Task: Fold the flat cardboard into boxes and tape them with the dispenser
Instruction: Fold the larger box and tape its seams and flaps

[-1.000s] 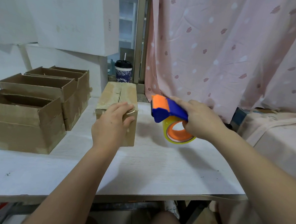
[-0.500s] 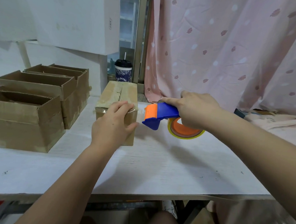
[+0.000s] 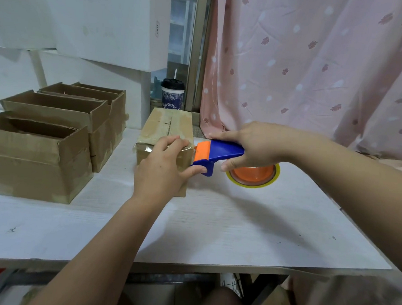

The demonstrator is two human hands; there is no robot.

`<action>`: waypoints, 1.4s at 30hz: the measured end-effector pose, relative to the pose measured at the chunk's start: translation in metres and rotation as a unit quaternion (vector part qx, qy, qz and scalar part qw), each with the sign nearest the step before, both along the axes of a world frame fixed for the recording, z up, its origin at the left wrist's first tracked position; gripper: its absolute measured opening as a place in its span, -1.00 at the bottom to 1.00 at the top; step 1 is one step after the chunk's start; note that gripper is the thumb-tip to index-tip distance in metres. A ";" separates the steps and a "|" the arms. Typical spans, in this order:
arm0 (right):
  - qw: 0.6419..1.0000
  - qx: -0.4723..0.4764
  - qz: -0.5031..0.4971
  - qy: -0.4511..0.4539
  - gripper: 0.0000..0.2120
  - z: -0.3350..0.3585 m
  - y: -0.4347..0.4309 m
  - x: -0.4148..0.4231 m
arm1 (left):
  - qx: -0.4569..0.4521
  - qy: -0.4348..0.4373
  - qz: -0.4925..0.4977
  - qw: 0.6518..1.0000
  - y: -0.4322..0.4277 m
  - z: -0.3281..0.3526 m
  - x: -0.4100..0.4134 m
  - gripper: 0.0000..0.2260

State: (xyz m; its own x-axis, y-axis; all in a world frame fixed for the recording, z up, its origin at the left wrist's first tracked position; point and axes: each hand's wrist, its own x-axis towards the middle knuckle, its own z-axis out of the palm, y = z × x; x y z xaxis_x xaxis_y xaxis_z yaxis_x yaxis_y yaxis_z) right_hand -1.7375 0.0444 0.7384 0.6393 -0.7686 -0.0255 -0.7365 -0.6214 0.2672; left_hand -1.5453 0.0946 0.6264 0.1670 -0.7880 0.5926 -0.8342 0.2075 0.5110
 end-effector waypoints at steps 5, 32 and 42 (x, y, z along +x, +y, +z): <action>0.998 0.037 0.034 -0.025 -0.28 0.000 0.002 -0.004 | -0.013 -0.001 0.000 1.000 -0.001 -0.002 -0.002 -0.44; 0.969 0.241 -0.053 -0.029 -0.59 0.039 -0.034 0.037 | 0.020 -0.020 -0.018 0.999 0.001 -0.003 -0.012 -0.59; 0.873 0.440 -0.124 -0.172 -0.38 -0.007 -0.047 -0.008 | 0.078 -0.047 -0.064 0.994 0.003 0.005 0.006 -0.28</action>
